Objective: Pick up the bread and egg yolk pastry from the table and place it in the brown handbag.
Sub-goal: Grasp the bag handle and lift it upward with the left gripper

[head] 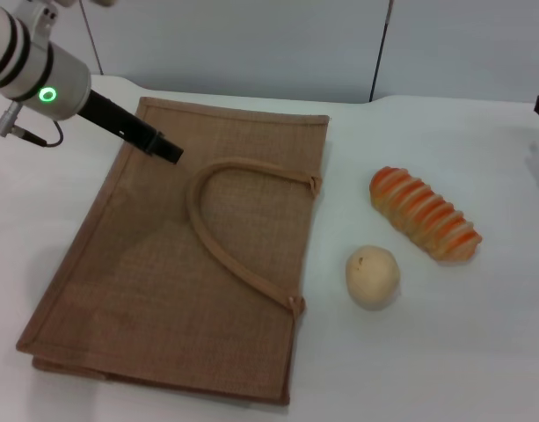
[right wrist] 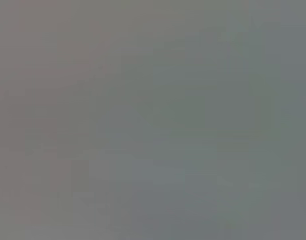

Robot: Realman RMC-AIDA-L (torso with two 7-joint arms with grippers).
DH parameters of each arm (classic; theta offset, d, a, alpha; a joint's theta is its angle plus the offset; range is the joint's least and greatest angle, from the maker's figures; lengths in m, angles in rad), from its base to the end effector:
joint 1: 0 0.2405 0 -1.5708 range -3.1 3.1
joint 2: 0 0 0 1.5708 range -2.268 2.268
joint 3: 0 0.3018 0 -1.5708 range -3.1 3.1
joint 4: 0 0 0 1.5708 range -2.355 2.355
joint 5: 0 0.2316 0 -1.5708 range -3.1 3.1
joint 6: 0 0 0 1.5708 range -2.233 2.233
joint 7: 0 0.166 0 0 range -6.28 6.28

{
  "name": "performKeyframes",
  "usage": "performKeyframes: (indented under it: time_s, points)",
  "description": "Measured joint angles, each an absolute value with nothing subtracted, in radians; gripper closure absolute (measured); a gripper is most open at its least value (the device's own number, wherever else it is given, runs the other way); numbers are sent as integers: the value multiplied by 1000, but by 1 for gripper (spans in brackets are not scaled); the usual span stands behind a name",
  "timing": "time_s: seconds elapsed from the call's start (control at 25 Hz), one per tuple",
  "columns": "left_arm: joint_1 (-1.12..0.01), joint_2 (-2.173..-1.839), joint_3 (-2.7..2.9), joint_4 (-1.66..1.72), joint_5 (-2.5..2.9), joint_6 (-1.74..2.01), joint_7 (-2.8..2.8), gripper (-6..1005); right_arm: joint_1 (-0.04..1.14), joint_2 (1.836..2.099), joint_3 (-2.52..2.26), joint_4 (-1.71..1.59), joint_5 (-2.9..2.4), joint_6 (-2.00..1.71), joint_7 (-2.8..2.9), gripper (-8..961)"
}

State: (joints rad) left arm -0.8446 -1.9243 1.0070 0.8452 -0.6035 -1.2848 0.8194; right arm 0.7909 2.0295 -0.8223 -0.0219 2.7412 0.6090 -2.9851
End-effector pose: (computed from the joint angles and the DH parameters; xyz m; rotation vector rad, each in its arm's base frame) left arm -0.2488 0.5073 0.0272 -2.4307 -0.9718 0.2100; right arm 0.3650 0.5044 -0.0211 -1.5909 0.7487 0.3703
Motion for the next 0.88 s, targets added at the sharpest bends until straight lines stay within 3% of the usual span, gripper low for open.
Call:
performKeyframes:
  time_s: [0.88]
  points:
    - [-899,-2005,1028,745,-501,-1159,909,549,806,2031,-822,-21,2741,581,-2985,137]
